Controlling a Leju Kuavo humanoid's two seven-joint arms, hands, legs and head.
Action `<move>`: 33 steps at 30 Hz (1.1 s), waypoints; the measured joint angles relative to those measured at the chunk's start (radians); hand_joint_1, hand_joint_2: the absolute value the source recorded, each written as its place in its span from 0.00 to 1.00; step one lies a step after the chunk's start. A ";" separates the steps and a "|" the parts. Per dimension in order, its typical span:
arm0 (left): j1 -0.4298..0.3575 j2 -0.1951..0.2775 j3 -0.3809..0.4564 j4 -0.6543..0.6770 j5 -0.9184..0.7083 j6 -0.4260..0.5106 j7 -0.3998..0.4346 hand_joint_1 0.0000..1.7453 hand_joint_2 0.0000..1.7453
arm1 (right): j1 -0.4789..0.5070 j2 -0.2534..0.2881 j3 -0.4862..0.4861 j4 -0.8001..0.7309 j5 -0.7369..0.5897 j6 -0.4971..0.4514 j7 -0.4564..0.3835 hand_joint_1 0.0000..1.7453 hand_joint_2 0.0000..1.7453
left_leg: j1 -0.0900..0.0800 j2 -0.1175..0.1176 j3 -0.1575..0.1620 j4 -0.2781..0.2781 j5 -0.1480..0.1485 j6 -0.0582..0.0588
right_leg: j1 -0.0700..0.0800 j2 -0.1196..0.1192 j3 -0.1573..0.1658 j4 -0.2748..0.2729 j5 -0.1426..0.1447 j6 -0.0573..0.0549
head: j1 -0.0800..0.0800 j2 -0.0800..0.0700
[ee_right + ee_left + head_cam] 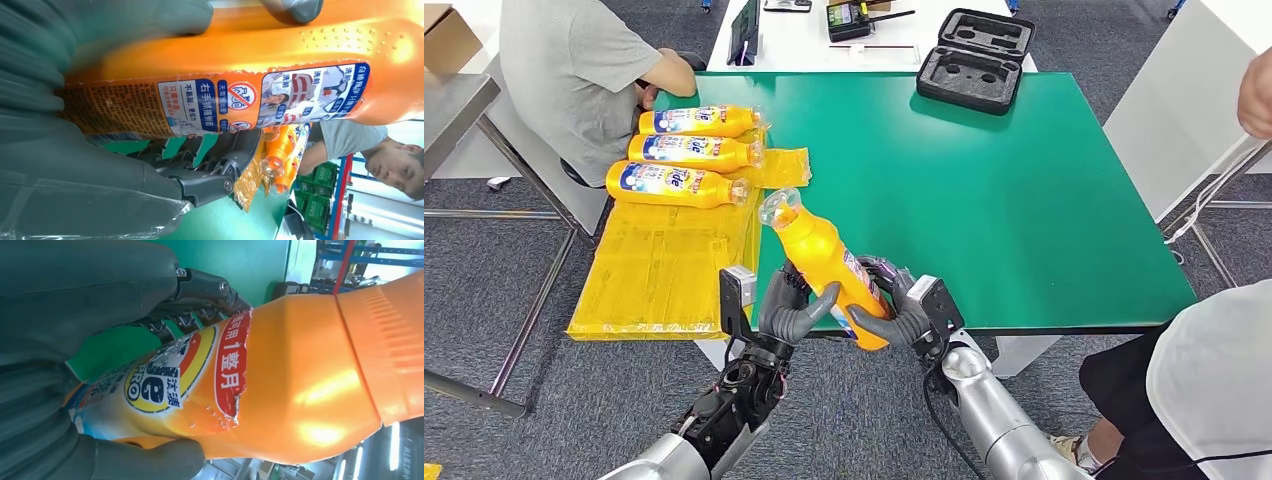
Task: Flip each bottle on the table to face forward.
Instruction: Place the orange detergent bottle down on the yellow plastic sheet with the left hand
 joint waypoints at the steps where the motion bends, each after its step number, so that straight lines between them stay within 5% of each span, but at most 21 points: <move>1: 0.001 0.001 0.000 -0.006 -0.015 0.014 0.000 1.00 1.00 | -0.001 0.000 0.000 0.001 0.001 -0.002 0.000 0.02 1.00 | 0.000 0.000 0.000 0.000 0.000 0.000 | 0.000 0.000 0.000 0.000 0.000 0.000 | 0.000 0.000; 7: 0.014 0.014 -0.007 -0.063 -0.171 0.157 0.000 1.00 1.00 | -0.008 0.005 0.000 0.015 0.025 -0.064 0.000 0.00 1.00 | 0.000 0.000 0.000 0.000 0.000 0.000 | 0.000 0.000 0.000 0.000 0.000 0.000 | 0.000 0.000; 20: -0.016 0.090 0.002 -0.138 -0.323 0.296 0.000 1.00 1.00 | -0.008 0.006 0.000 0.020 0.033 -0.128 0.000 0.00 1.00 | 0.000 0.000 0.000 0.000 0.000 0.000 | 0.000 0.000 0.000 0.000 0.000 0.000 | 0.000 0.000; 23: -0.040 0.107 -0.001 -0.138 -0.510 0.533 0.014 1.00 1.00 | -0.008 0.008 0.000 0.020 0.029 -0.129 0.000 0.00 1.00 | 0.000 0.000 0.000 0.000 0.000 0.000 | 0.000 0.000 0.000 0.000 0.000 0.000 | 0.000 0.000; 26: -0.090 0.132 -0.007 -0.127 -0.910 0.781 0.143 1.00 1.00 | -0.009 0.014 0.000 0.020 0.022 -0.123 0.000 0.00 1.00 | 0.000 0.000 0.000 0.000 0.001 0.000 | 0.000 0.000 0.000 0.000 0.000 0.000 | 0.000 0.000; 29: -0.149 0.158 -0.006 -0.104 -1.293 0.833 0.272 1.00 1.00 | -0.011 0.026 0.000 0.020 0.017 -0.107 0.000 0.00 1.00 | 0.000 0.000 0.000 0.000 0.001 -0.001 | 0.000 0.000 0.000 0.001 0.000 0.000 | 0.000 0.000; 33: -0.219 0.172 -0.006 -0.052 -1.465 0.836 0.373 1.00 1.00 | -0.011 0.043 0.000 0.020 0.013 -0.086 0.000 0.00 1.00 | 0.000 0.000 0.000 0.000 0.001 -0.001 | 0.000 0.000 0.000 0.001 0.000 0.000 | 0.000 0.000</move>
